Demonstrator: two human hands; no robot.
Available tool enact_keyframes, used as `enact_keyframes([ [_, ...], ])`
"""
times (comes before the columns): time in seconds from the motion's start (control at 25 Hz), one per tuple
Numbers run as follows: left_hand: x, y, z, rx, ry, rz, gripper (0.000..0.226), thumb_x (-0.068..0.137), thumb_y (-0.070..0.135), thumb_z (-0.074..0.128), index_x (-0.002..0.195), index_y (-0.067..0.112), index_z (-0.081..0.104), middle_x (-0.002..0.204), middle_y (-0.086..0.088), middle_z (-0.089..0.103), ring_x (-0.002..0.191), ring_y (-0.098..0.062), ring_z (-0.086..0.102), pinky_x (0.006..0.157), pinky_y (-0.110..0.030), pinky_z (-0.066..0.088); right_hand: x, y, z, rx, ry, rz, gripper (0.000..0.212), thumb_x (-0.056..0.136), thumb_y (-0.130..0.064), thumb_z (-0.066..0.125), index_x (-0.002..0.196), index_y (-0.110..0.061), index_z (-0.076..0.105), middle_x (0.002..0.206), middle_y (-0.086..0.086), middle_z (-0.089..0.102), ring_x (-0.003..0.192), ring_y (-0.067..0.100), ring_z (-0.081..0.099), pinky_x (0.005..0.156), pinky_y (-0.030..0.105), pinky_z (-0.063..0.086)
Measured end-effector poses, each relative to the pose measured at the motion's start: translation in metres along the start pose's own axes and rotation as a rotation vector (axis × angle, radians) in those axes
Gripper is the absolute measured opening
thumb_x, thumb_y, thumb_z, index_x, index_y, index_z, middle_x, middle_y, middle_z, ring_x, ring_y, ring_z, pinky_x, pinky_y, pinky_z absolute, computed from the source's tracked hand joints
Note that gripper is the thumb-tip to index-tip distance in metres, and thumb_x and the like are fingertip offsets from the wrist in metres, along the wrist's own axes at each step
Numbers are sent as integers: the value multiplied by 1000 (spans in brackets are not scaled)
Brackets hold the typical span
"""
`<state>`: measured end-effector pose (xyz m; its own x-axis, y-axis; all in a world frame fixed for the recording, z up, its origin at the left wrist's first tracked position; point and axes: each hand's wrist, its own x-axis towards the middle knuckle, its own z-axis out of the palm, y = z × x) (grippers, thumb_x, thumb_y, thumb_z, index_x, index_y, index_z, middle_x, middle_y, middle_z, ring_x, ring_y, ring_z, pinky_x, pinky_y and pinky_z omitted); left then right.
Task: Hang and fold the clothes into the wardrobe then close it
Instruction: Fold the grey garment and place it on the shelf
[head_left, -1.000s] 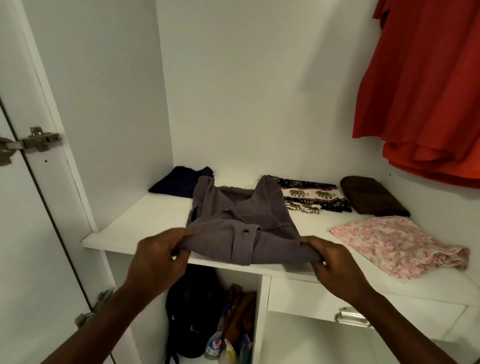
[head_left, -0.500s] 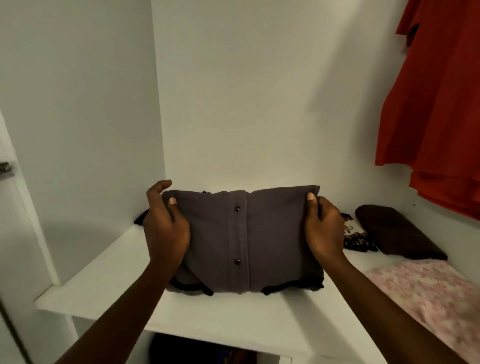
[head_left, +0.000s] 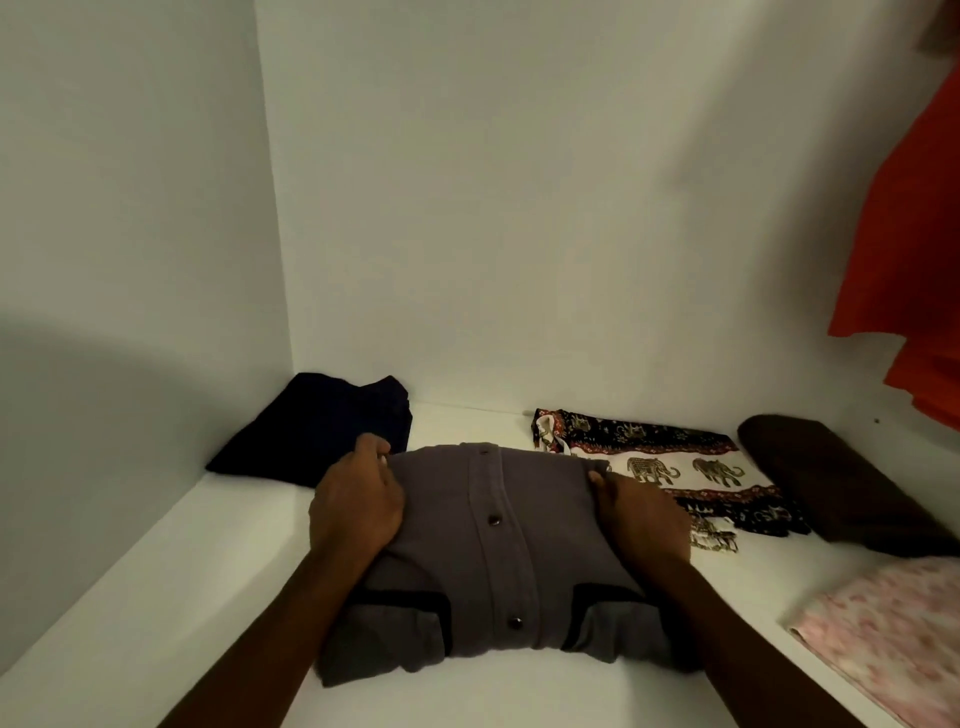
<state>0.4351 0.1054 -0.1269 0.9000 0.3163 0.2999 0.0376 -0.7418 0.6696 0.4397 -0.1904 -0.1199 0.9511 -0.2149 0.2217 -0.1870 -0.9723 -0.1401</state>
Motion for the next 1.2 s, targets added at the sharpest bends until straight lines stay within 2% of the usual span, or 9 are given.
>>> enact_keyframes([
  [0.12,-10,-6,-16,-30,7,4,41,102,40,54,139,24,47,128,-8,60,109,-28,62,87,-41,50,-2,5,-7,19,-7,7,55,105,-58,22,127,-28,63,110,2,72,101,23,68,75,33,48],
  [0.28,-40,-25,-43,62,-21,-4,65,91,64,59,143,29,44,140,-7,50,122,-30,56,93,-50,52,-22,28,-15,444,-147,163,66,93,-71,49,133,-20,57,127,6,66,112,27,63,85,34,47],
  [0.44,-70,-9,-55,94,130,441,42,92,52,52,121,24,62,119,-1,60,105,-19,58,85,-37,52,-43,28,-35,779,-417,241,64,83,-62,71,126,-17,57,113,-2,64,92,14,61,70,26,48],
  [0.6,-76,36,-40,22,-183,704,37,98,50,43,113,28,68,105,13,59,86,-2,56,78,-24,52,-41,32,-46,1274,-720,360,64,78,-38,83,127,-2,63,111,17,75,101,35,73,95,46,57],
  [0.8,-70,59,-46,66,-294,536,20,101,39,59,115,29,71,98,18,62,93,-2,59,97,-30,51,-51,35,-72,1667,-832,273,54,79,-18,82,127,1,66,118,26,71,94,37,74,87,46,60],
  [0.92,-79,85,-69,-168,-329,258,55,87,71,54,88,19,71,78,2,70,74,-6,67,74,-26,57,-63,8,-102,1723,-782,18,51,88,-23,73,134,-2,63,121,23,71,104,36,72,94,45,58],
  [1.0,-89,100,-89,-463,-410,-78,85,63,88,57,104,15,73,88,-9,75,75,-12,73,68,-30,61,-78,-16,-110,1794,-865,-157,53,102,-40,54,138,-2,60,133,24,64,125,36,62,112,46,44],
  [1.08,-103,102,-111,-670,-506,-257,106,47,98,64,125,26,68,107,-6,78,93,-20,78,78,-38,63,-92,-35,-116,1784,-958,-252,66,100,-58,41,134,-8,65,134,19,65,127,31,62,112,42,46],
  [1.2,-124,104,-140,-895,-531,-315,88,72,89,59,131,24,67,122,-11,75,110,-34,73,93,-55,57,-104,-56,-113,1727,-921,-436,76,93,-67,27,137,-16,62,131,7,70,124,20,65,101,29,54],
])
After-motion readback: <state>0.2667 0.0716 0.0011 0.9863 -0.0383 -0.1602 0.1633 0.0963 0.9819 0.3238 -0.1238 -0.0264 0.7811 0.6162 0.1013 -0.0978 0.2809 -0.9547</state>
